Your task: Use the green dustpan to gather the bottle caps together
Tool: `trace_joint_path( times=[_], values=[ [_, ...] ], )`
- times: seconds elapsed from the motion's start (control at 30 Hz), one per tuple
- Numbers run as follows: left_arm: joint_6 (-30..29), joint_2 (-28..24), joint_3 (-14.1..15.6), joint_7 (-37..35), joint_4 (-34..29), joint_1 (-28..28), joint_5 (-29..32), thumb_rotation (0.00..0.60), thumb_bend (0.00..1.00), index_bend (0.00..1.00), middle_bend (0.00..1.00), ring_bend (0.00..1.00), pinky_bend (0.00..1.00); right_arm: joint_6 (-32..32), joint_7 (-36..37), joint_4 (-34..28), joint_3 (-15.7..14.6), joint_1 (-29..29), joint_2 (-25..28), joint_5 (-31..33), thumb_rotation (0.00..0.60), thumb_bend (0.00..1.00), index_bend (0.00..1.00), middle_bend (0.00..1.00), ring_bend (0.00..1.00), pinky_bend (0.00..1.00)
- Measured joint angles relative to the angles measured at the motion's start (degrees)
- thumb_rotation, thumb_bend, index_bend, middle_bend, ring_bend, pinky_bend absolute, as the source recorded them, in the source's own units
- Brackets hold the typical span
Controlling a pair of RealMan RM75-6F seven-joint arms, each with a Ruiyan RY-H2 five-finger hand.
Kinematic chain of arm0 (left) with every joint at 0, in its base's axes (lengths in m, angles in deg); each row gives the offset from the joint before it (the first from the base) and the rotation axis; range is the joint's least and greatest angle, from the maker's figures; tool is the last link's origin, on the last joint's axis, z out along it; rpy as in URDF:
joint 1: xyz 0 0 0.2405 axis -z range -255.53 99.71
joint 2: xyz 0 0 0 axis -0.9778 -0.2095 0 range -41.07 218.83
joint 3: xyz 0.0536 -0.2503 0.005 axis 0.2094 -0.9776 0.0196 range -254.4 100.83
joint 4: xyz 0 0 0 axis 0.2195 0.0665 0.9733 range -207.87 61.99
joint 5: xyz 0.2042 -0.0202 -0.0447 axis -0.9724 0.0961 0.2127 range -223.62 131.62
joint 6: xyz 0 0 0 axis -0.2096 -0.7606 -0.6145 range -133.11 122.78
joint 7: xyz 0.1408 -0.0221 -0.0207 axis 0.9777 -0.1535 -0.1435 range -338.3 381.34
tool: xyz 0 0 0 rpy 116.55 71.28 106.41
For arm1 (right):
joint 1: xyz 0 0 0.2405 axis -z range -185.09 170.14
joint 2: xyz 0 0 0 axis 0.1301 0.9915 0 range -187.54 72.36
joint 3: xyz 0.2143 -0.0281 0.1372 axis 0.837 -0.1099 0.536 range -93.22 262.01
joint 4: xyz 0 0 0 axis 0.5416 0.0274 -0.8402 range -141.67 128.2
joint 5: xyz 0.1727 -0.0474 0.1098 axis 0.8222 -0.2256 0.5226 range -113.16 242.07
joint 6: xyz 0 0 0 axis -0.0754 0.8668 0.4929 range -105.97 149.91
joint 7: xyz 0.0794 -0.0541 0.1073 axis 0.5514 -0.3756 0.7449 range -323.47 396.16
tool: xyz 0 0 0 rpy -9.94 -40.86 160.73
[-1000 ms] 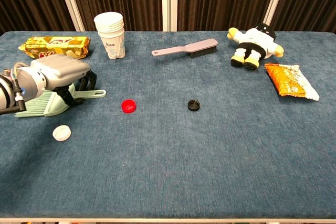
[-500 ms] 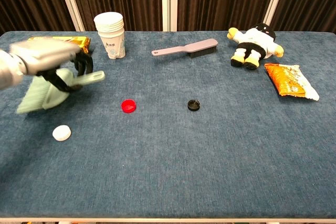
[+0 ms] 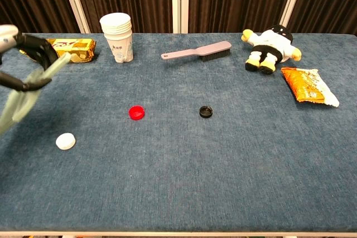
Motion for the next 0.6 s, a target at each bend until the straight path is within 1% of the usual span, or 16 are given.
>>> trace_joint_path(
  times=[0.1, 0.23, 0.47, 0.6],
  values=[
    [-1.1, 2.2, -0.1, 0.3, -0.4, -0.9, 0.4, 0.6, 0.45, 0.49, 0.58, 0.38, 0.29, 0.0, 0.1, 0.0, -0.1, 0.0, 0.0, 0.0, 0.6, 0.1, 0.0, 0.1, 0.0, 0.0],
    [-2.3, 6.1, -0.6, 2.5, 0.5, -1.6, 0.5, 0.6, 0.45, 0.49, 0.58, 0.38, 0.28, 0.2, 0.1, -0.1, -0.2, 0.1, 0.2, 0.5, 0.6, 0.1, 0.0, 0.1, 0.0, 0.0],
    [-3.7, 13.0, -1.2, 8.9, 4.4, -2.7, 1.0, 0.6, 0.45, 0.49, 0.58, 0.38, 0.26, -0.2, -0.2, -0.6, -0.2, 0.6, 0.5, 0.9, 0.6, 0.1, 0.0, 0.1, 0.0, 0.0],
    [-3.8, 16.1, -1.6, 11.3, 6.7, -2.9, 1.3, 0.6, 0.45, 0.49, 0.58, 0.38, 0.26, -0.1, -0.2, -0.6, -0.4, 0.7, 0.5, 1.1, 0.6, 0.1, 0.0, 0.1, 0.0, 0.0]
  ],
)
